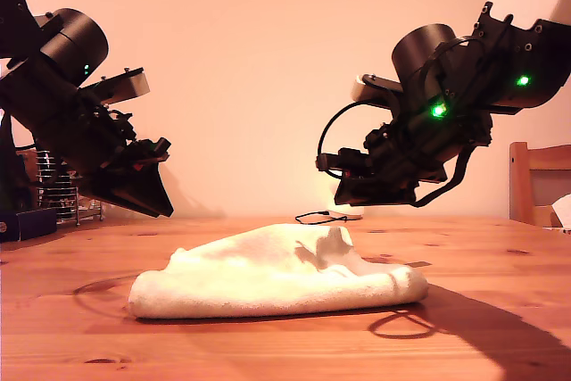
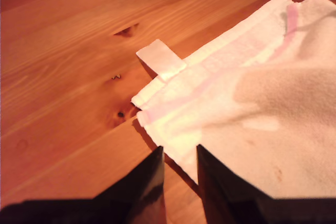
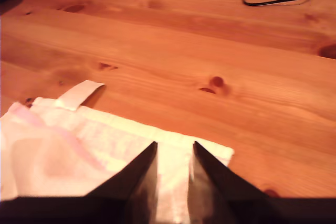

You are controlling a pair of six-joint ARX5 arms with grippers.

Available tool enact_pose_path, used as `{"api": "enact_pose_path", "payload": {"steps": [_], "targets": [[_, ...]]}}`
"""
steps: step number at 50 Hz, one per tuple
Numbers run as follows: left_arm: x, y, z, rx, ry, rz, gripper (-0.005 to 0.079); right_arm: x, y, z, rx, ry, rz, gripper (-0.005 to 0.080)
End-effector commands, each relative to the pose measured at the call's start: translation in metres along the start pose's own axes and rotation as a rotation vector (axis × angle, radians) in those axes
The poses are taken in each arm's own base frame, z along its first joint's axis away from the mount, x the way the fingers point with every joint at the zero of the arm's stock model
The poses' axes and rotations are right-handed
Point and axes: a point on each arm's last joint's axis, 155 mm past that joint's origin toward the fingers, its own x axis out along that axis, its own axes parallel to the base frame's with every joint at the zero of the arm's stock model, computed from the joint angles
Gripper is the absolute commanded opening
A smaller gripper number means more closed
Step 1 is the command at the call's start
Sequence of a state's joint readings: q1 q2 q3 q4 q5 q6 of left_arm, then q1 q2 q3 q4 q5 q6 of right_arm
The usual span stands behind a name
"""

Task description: Fold the tea towel in front of you. After folding it, place it to the right side.

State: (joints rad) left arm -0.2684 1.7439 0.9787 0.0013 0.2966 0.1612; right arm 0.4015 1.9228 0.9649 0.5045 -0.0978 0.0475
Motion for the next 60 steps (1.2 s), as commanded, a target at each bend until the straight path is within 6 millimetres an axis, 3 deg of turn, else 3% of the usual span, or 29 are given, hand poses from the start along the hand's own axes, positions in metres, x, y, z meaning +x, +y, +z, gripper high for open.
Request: {"api": "enact_pose_path", "payload": {"steps": [1, 11, 21, 32, 39, 49, 60], "targets": [[0.009, -0.003, -0.015, -0.013, 0.044, -0.023, 0.0170, 0.001, 0.000, -0.004, 0.007, 0.018, 0.008, 0.0216], [0.005, -0.044, -0.045, -0.080, 0.169, -0.184, 0.0126, -0.006, 0.031, -0.042, 0.070, 0.190, 0.171, 0.0164], [0.005, -0.066, -0.055, -0.087, 0.212, -0.262, -0.0004, -0.017, 0.059, -0.070, 0.127, 0.315, 0.274, -0.0018], [0.025, -0.076, -0.072, -0.071, 0.243, -0.283, -0.0019, -0.025, 0.078, -0.091, 0.118, 0.406, 0.309, -0.0013], [0.037, -0.079, -0.092, -0.076, 0.296, -0.284, -0.0019, -0.034, 0.088, -0.110, 0.111, 0.489, 0.321, -0.0013], [0.031, -0.103, -0.112, -0.084, 0.384, -0.340, -0.0019, -0.041, 0.081, -0.125, 0.056, 0.544, 0.308, -0.0013], [0.012, -0.163, -0.137, -0.108, 0.524, -0.479, -0.0019, -0.033, 0.048, -0.116, 0.035, 0.498, 0.227, -0.0013]]}}
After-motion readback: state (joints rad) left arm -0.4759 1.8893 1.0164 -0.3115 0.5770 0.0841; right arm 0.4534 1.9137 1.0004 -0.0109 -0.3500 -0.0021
